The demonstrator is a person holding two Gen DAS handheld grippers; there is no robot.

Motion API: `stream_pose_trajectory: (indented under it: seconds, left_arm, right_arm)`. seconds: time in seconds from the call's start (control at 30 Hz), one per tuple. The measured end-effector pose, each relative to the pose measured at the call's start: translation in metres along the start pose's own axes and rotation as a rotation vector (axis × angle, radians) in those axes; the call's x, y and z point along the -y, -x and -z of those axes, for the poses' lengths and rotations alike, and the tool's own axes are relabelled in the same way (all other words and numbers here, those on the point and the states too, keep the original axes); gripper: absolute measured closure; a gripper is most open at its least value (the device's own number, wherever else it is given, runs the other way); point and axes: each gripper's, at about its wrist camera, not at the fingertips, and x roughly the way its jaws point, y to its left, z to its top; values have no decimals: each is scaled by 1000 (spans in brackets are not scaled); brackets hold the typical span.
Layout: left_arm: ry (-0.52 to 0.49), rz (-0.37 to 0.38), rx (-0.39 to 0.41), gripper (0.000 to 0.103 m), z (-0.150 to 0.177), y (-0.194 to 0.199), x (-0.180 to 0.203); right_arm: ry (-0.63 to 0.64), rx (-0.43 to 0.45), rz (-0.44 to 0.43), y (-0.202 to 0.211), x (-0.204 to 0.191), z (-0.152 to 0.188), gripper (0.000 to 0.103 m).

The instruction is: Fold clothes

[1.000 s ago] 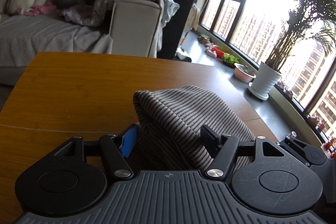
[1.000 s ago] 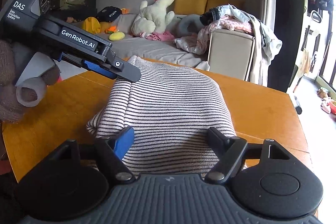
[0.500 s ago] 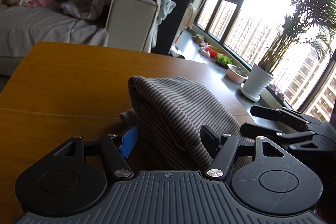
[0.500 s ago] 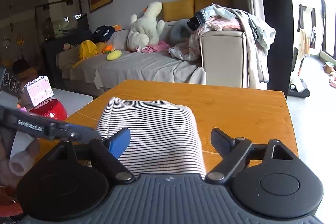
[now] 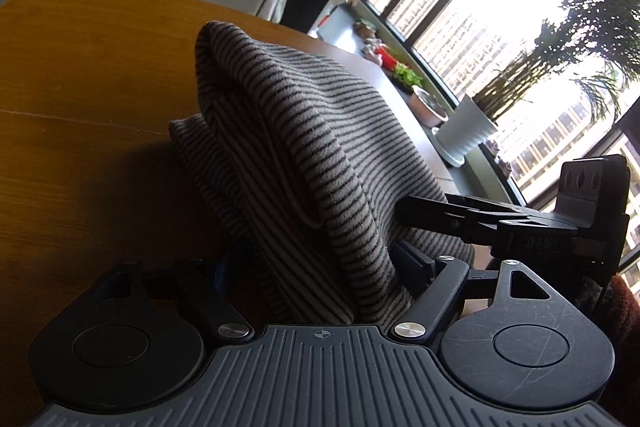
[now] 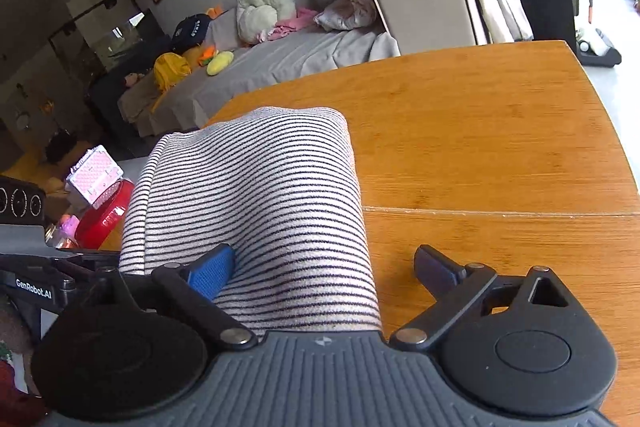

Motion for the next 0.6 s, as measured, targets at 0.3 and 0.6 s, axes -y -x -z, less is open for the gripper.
stream_pose_trajectory:
  seconds: [0.3, 0.6]
  left_arm:
    - [-4, -17, 62, 31, -22, -2, -36]
    - [46, -113, 189, 32, -72, 5, -111]
  right_arm:
    - [66, 9, -5, -53, -37, -35, 24]
    - [103, 67, 11, -142, -67, -82, 24]
